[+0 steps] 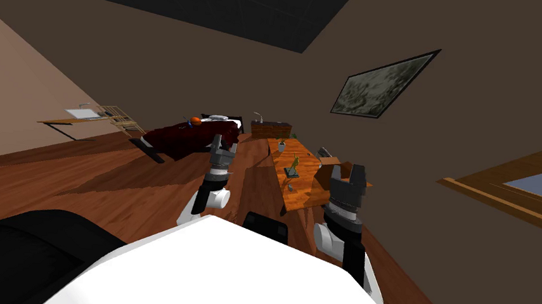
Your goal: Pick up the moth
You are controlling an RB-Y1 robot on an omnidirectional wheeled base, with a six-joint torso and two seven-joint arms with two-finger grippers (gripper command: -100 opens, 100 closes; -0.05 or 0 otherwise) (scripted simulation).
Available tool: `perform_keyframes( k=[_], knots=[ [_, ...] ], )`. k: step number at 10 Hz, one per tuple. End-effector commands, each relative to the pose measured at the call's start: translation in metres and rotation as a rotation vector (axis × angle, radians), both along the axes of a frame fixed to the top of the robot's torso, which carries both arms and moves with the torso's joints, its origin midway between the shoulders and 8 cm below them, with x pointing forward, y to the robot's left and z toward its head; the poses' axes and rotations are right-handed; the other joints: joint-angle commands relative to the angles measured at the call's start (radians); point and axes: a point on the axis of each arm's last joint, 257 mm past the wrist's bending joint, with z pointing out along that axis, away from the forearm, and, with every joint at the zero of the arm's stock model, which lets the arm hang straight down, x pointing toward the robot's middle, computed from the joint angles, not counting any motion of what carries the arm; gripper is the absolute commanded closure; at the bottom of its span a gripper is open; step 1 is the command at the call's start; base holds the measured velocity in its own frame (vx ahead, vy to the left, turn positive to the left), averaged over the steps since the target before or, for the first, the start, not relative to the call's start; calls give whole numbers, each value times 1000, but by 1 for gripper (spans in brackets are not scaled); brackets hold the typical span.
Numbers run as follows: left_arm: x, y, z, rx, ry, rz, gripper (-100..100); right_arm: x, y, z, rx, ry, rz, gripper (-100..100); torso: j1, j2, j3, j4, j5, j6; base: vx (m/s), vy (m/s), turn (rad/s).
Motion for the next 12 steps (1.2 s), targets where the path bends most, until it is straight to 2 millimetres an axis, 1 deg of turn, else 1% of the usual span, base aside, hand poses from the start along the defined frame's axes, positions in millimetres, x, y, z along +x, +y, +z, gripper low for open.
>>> perform_keyframes(
  k=[1,3,4,7,8,9,10,11,12],
  knots=[
    [0,0,0,0,0,0,0,9,-6,-16,14,46,18,-100,0,0,0,0,0,0,15,-3,-5],
    [0,0,0,0,0,0,0,19,-14,-35,38,99,35,-100,0,-1,-1,0,0,0,16,6,-6],
    [0,0,0,0,0,0,0,26,-19,-48,57,133,43,-100,0,-1,-1,0,0,0,2,29,-11],
    [0,0,0,0,0,0,0,48,-41,-94,136,251,69,-100,3,0,0,0,0,0,-5,46,-7],
    [0,0,0,0,0,0,0,49,-42,-97,141,259,68,-100,3,0,0,0,1,0,4,40,1],
    [0,0,0,0,0,0,0,56,-51,-113,176,298,77,-100,3,0,0,0,1,0,11,36,11],
    [0,0,0,0,0,0,0,57,-52,-118,178,308,75,-100,2,-1,0,0,0,0,7,26,4],
    [0,0,0,0,0,0,0,64,-62,-133,216,347,83,-100,2,-1,0,0,0,0,2,33,20],
    [0,0,0,0,0,0,0,65,-63,-140,218,360,79,-100,2,-1,0,0,0,0,-1,29,8]
  ],
)
